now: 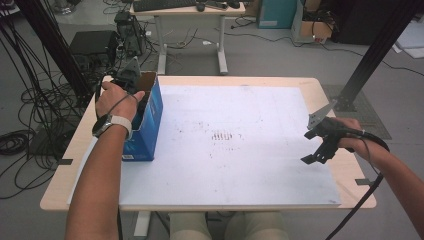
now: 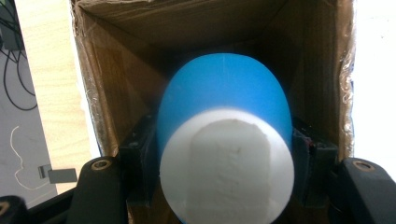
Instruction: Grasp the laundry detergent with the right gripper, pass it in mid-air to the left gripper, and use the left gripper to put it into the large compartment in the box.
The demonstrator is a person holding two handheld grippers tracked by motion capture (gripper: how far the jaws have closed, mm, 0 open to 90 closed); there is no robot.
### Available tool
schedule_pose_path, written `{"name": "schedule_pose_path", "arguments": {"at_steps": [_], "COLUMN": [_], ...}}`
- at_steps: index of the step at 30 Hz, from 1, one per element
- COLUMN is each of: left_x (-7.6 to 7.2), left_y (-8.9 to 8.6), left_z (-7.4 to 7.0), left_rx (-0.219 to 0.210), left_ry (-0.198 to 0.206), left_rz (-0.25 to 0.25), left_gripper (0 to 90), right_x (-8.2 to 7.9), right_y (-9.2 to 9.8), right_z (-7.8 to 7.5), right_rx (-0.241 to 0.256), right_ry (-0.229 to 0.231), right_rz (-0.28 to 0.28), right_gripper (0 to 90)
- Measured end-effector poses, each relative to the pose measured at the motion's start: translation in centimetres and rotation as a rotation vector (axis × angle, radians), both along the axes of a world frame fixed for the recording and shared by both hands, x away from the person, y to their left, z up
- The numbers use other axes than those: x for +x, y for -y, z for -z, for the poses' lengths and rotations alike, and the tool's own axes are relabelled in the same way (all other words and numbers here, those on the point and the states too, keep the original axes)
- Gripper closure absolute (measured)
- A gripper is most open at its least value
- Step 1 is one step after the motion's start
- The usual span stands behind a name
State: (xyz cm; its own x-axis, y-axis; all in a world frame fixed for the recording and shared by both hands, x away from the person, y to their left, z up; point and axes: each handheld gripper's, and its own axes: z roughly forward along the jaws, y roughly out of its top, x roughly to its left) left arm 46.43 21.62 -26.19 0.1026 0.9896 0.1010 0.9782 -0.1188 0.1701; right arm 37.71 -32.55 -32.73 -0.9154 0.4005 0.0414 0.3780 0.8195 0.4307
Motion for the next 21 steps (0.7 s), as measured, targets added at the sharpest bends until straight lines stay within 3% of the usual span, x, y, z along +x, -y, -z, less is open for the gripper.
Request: {"name": "schedule_pose_path", "arguments": {"at_steps": [21], "left_x": [0.04], "left_y": [0.0], "left_z": [0.0], "left_rx": [-0.002], "left_ry": [-0.011], "left_rz": [0.0], "left_gripper": [37.4], "right_x": [-0.08], "right_y": [-0.02], "right_z": [-0.13], "right_rx": [0.0], "right_ry": [0.004], "right_rz": [0.001], "right_gripper": [4.0]}}
